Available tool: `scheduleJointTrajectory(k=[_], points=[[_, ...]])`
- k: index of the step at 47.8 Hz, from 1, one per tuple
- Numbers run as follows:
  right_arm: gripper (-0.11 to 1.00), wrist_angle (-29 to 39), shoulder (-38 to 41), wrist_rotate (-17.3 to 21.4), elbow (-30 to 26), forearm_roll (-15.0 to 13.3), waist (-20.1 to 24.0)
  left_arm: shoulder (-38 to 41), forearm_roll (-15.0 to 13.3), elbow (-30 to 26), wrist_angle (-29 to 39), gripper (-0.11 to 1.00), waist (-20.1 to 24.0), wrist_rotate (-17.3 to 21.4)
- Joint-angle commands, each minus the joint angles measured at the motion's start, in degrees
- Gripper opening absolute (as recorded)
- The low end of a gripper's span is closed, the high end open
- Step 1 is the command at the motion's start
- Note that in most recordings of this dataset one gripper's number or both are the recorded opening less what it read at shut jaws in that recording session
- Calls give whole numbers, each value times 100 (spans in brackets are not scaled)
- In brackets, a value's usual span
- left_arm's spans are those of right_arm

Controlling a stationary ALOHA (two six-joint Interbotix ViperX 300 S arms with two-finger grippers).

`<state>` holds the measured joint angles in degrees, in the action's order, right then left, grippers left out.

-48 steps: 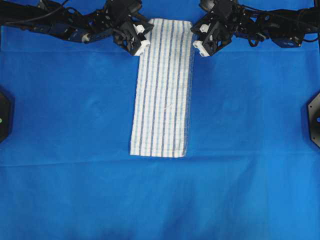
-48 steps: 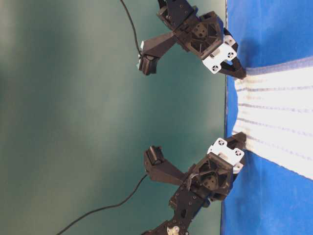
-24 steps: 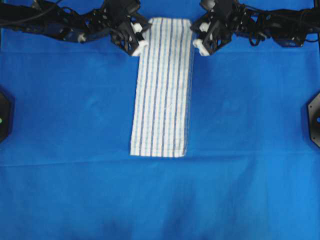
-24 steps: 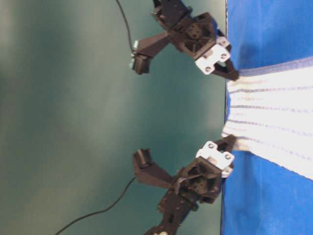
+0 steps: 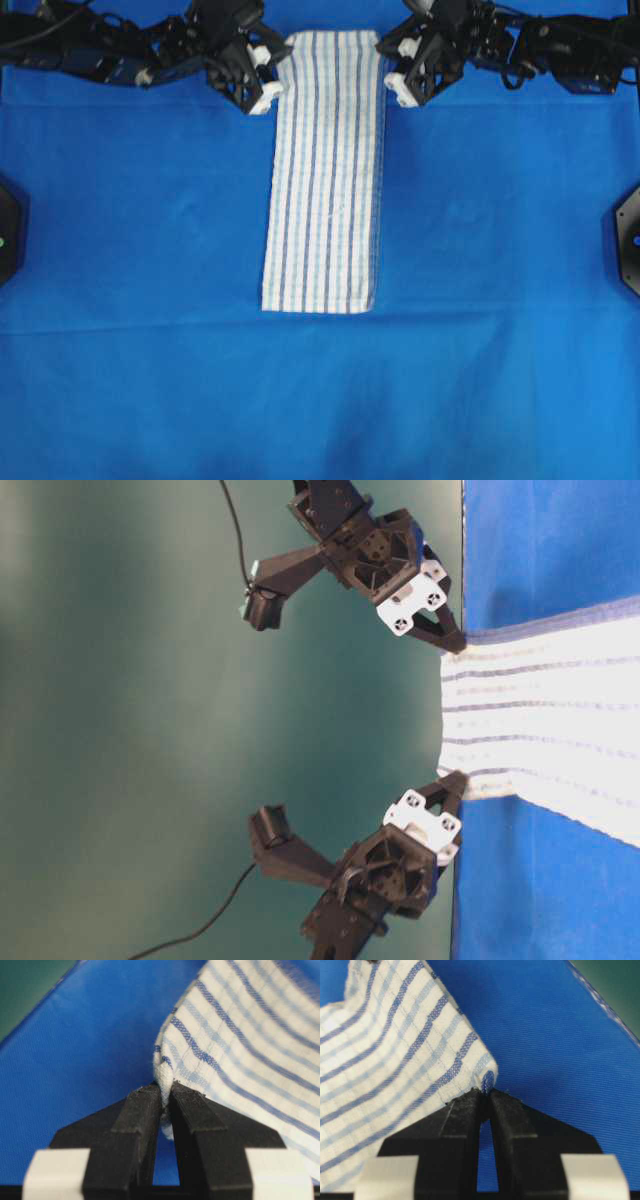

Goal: Fold the blue towel.
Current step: 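Fold the far end over toward the near end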

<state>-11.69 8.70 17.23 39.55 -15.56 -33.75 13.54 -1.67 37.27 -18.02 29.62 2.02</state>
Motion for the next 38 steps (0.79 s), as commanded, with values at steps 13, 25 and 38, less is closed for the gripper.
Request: scheduleJointTrajectory(k=[13,25,38], points=[[7,-26,-888,79,606,70,1143,-853,9,677,-18,5,-949,-62],[7,-18,-1169,79,949,290,1978,-984,0,1011,-18,5,-1907,-88],[7,53,-1195,79,1063,501,2927,-1020,0,1169,18,5,-2813,-114]])
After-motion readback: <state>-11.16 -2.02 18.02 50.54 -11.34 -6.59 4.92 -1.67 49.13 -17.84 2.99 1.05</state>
